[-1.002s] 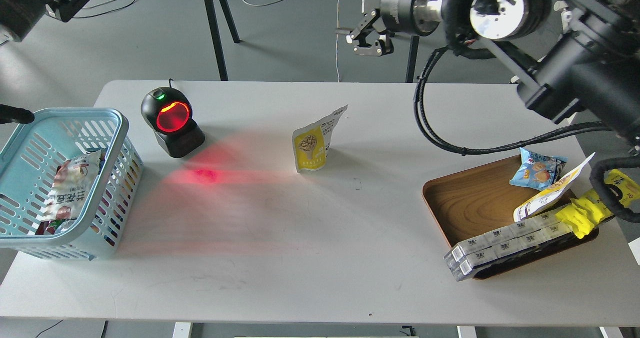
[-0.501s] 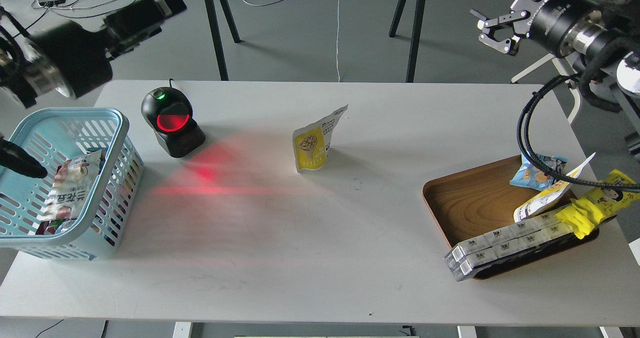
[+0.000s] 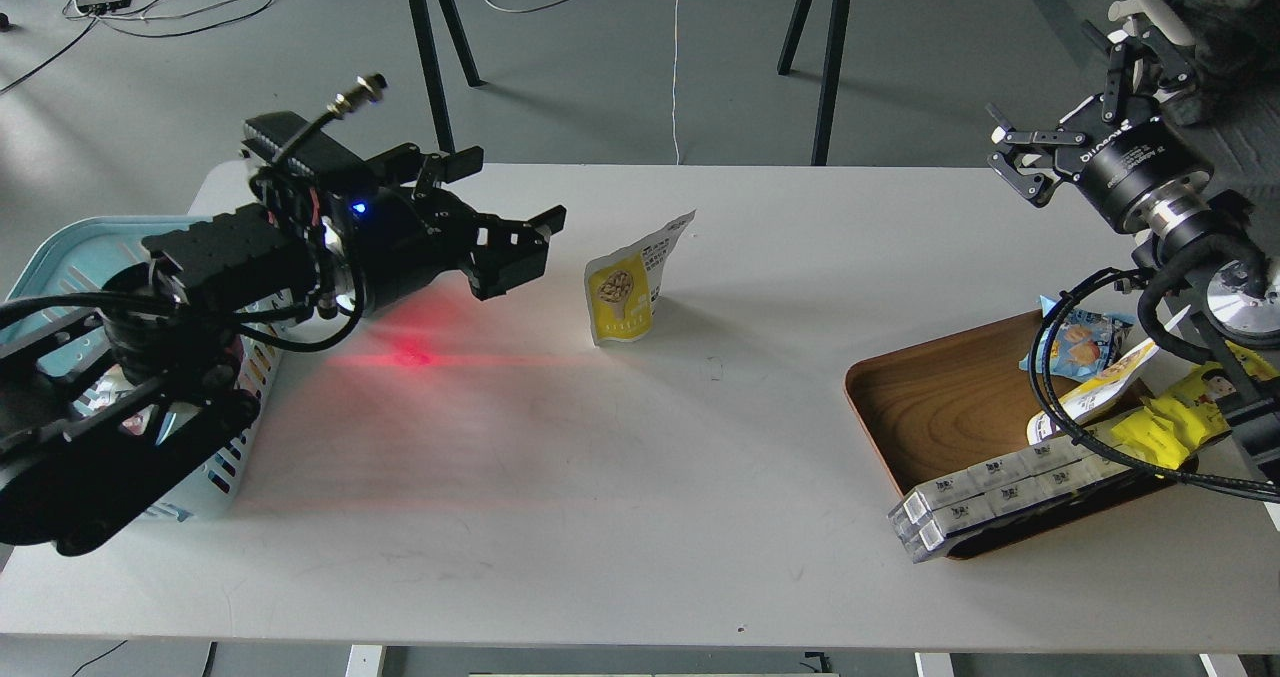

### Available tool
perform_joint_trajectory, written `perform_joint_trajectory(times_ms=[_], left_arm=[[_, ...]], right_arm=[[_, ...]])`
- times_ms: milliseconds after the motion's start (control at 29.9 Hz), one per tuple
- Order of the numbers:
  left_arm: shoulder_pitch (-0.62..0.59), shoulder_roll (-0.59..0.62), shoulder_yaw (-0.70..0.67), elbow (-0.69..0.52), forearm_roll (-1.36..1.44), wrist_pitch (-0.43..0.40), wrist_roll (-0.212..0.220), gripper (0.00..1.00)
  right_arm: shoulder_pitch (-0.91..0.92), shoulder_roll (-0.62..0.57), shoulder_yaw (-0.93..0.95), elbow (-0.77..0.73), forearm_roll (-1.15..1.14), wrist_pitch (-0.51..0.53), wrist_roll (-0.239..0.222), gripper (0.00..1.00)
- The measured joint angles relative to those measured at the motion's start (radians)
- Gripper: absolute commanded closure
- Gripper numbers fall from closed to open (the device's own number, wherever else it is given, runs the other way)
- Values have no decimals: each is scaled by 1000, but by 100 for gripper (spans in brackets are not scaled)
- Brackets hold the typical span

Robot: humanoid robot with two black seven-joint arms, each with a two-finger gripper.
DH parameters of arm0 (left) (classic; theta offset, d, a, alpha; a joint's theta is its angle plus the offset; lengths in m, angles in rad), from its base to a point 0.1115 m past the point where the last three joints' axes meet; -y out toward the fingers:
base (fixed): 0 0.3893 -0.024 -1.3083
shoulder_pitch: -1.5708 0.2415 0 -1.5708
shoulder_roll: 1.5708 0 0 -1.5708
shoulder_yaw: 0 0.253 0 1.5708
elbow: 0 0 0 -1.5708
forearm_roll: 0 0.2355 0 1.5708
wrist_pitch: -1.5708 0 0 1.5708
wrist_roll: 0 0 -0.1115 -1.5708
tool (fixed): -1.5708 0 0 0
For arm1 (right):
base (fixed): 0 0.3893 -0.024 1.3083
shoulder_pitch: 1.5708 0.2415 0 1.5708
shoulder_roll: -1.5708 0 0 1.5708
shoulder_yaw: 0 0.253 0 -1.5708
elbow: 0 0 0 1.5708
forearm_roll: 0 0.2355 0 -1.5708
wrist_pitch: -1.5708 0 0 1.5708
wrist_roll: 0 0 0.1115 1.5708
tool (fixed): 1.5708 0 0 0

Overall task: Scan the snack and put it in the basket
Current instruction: 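Reach the left gripper to the standing yellow packet and grasp it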

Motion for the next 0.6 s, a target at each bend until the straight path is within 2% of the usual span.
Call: perform_joint_trajectory(times_ms=[234,601], left_arm=[[-17,-138,31,78,8,-47,4,2],[-88,-266,79,239,8,-53,26,4]], right_arm=[[5,31,0,3,-1,-15,2,2],[14,59,-3,6,-2,-32,2,2]])
